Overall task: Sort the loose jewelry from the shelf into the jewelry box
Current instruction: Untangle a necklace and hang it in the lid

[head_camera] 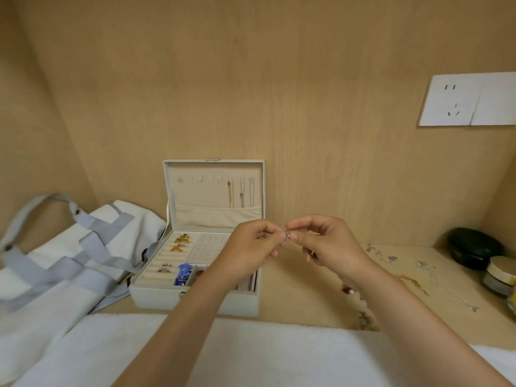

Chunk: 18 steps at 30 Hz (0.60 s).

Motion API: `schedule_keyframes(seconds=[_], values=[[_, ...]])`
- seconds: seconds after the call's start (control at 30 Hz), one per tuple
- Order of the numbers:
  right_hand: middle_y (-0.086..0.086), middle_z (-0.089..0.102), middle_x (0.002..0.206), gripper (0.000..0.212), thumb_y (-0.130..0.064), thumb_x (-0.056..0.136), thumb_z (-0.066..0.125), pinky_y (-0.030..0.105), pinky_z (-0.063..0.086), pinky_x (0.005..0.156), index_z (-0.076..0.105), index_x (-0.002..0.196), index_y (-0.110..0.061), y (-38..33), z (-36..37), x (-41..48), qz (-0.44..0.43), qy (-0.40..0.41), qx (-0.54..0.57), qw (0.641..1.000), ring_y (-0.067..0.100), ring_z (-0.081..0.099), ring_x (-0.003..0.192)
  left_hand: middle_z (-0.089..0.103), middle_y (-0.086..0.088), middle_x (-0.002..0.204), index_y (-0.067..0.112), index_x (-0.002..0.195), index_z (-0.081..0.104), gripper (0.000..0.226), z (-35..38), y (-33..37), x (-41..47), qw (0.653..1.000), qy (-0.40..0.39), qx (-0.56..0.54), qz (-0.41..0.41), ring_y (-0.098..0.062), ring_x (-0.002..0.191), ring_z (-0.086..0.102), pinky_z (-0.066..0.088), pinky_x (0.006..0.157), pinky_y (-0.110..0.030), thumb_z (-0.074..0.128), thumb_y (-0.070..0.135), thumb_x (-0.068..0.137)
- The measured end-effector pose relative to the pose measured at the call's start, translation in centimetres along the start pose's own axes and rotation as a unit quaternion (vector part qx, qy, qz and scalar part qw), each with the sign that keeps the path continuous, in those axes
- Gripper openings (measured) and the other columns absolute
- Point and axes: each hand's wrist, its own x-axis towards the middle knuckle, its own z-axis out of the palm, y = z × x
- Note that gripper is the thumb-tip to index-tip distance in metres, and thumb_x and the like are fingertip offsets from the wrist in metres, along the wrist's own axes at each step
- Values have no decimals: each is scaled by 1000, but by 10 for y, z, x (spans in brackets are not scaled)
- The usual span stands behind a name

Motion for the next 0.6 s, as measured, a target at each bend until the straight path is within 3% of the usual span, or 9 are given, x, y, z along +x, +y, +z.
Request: schedule_keyframes(seconds=[0.1,0.27,0.4,0.5,0.6], values=[[-14,66,58,19,3,83,75,16,40,48,75,95,-12,-5,24,3,-41,-48,-53,997,11,47,42,68,9,67,17,82,71,15,-20,-1,-10,1000,26,-3,-12,-4,58,59,45,57,-22,63,19,95],[-5,74,83,27,-2,75,83,25,45,53,77,87,-25,-9,68,15,-121,-49,-88,988,14,48,50,74,-9,88,20,84,71,17,-58,-7,-22,998,55,-3,-8,-8,64,62,46,63,-25,60,22,96],[-6,75,88,19,-12,83,80,17,44,57,79,97,-25,-13,96,27,-124,-52,-91,987,1,50,49,70,7,79,20,87,70,17,-92,-15,-25,998,59,1,6,-7,68,61,46,65,-21,59,25,98],[-14,76,97,17,-19,91,71,11,43,67,78,103,-28,-13,115,39,-125,-47,-163,977,-12,60,64,70,13,84,29,89,71,12,-117,-31,-23,991,97,93,23,-3,76,61,49,74,-22,61,30,96],[-17,74,103,16,-23,93,67,14,47,82,78,105,-27,-11,130,51,-131,-49,-252,957,-17,59,75,65,19,92,35,95,68,14,-139,-53,-25,961,140,234,39,0,86,58,49,82,-24,59,25,96]])
